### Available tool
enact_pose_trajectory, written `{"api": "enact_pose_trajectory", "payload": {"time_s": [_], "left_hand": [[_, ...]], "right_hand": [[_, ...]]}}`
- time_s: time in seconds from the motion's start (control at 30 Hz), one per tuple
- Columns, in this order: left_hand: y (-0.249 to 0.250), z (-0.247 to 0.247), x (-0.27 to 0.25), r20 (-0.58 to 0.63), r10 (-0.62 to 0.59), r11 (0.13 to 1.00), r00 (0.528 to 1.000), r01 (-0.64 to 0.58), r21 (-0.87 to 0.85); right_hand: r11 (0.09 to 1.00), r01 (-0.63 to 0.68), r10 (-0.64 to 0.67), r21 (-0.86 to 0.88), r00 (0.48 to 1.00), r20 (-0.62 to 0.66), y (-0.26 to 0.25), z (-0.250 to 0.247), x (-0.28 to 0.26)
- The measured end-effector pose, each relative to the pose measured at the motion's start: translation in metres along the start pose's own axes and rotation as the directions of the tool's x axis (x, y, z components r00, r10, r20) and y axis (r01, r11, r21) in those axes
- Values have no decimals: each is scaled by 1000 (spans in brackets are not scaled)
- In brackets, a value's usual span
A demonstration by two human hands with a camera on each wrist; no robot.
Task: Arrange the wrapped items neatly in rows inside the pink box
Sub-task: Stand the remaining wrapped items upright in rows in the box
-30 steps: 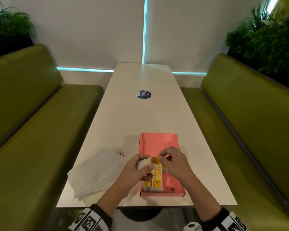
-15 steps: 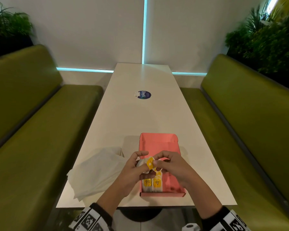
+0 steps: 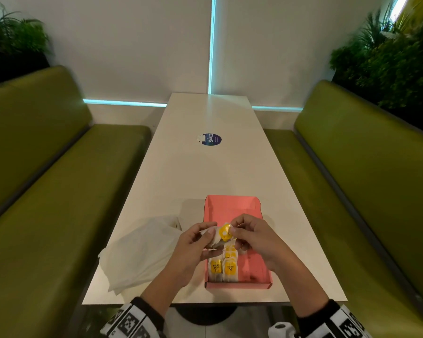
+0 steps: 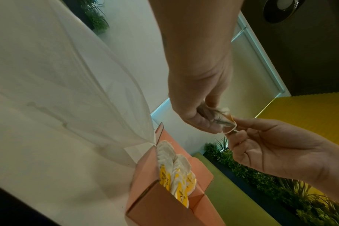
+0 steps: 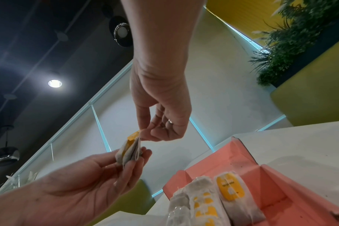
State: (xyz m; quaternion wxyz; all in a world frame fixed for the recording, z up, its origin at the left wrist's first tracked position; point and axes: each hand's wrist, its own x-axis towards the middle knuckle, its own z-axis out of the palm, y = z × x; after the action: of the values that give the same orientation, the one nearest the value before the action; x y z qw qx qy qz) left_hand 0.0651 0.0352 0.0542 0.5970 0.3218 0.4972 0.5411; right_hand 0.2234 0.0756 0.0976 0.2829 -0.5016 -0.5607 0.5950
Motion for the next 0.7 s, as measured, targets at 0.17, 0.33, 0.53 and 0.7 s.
{"api": "enact_pose_trajectory", "payload": {"time_s": [0.17,0.33,0.53,0.7], "left_hand": [[2,2,0,3,-68,997,998,68,22],[8,4,-2,121,-157,984,980,166,-69],[6,0,-5,224,-76,990,972,99,-96],[3,-1,1,66,-57,993,996,63,-104]], "right_hand": [[998,-19,17,57,999,33,0,-1,0],[988,-77,71,131,996,53,-2,2,0],[971,-99,111,219,993,-44,-1,1,3],[989,-60,54,132,997,48,-4,-5,-3]]}}
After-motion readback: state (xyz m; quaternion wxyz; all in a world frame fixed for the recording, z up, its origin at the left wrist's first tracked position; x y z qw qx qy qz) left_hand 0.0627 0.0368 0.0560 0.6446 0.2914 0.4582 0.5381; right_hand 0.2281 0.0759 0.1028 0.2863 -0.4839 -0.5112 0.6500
